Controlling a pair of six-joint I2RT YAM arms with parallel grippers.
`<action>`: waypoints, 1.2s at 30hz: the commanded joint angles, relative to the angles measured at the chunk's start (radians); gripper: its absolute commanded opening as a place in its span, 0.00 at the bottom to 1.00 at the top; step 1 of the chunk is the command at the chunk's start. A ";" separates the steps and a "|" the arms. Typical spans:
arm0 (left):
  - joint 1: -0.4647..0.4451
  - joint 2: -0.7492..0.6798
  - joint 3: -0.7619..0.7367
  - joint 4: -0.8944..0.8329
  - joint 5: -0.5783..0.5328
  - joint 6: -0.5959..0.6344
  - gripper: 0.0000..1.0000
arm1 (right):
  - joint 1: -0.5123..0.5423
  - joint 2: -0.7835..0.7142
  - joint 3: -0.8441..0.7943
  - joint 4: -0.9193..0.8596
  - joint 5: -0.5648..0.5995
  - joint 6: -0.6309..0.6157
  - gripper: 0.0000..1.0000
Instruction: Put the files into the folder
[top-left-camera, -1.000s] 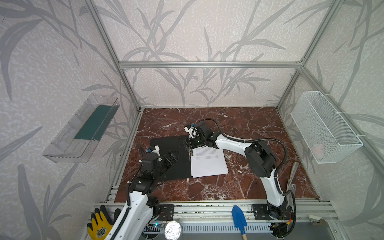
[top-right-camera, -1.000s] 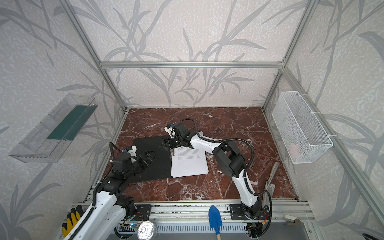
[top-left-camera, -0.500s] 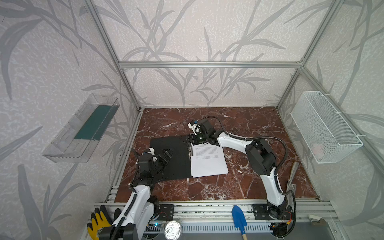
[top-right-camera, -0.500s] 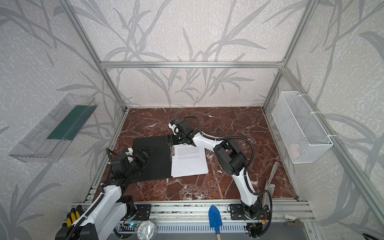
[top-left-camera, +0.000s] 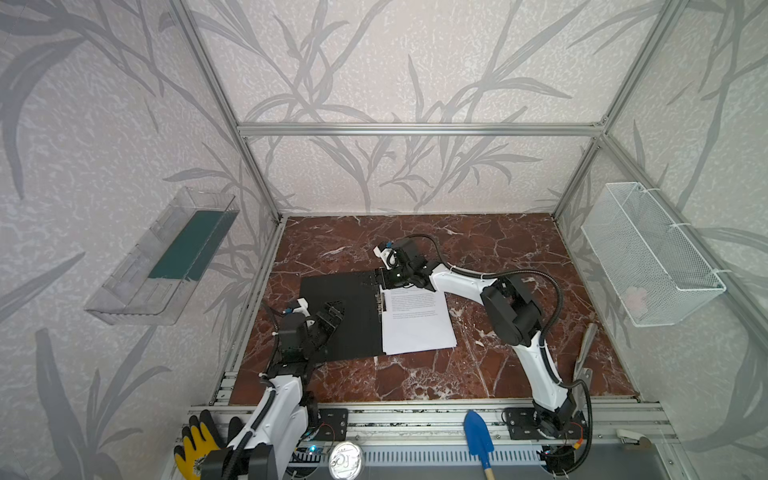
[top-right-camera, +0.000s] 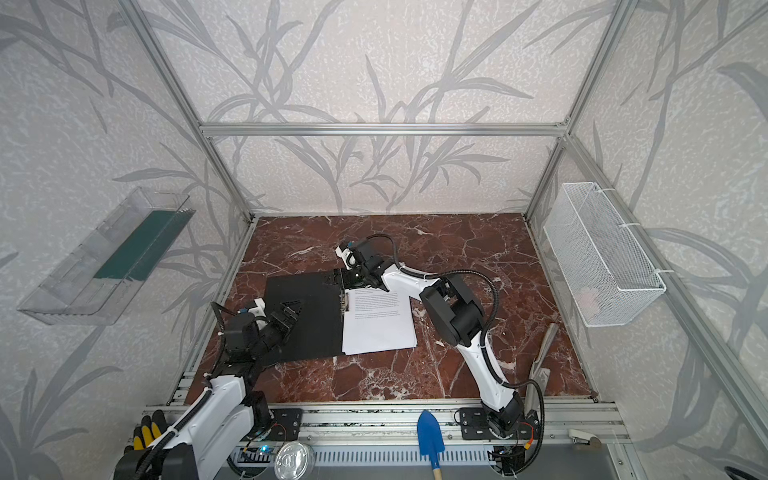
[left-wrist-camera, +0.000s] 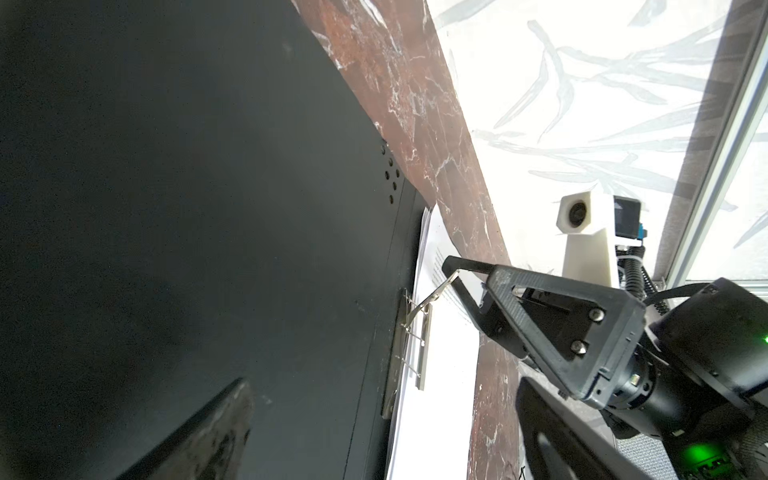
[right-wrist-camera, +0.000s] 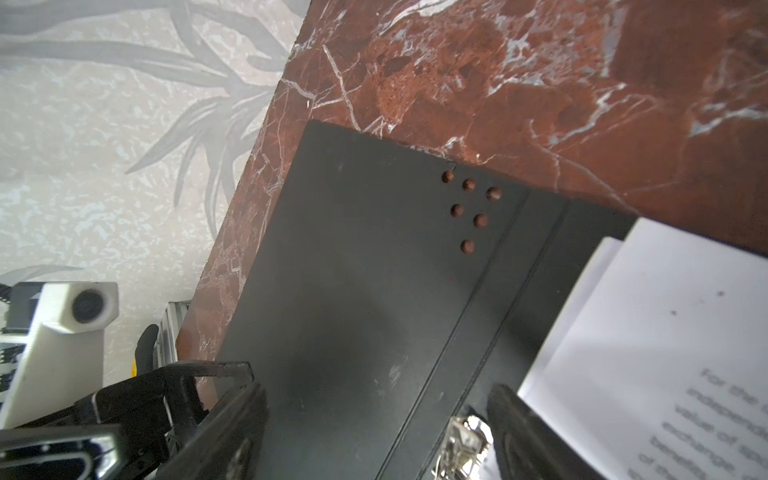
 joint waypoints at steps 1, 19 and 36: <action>0.005 0.017 -0.010 0.042 -0.007 0.011 0.99 | -0.001 0.011 0.022 0.036 -0.054 0.023 0.82; 0.006 0.011 -0.013 0.024 -0.040 0.019 0.99 | 0.034 -0.192 -0.253 0.155 -0.139 0.079 0.77; 0.005 -0.084 0.007 -0.039 -0.004 -0.030 0.58 | 0.061 -0.397 -0.432 0.059 0.125 0.085 0.71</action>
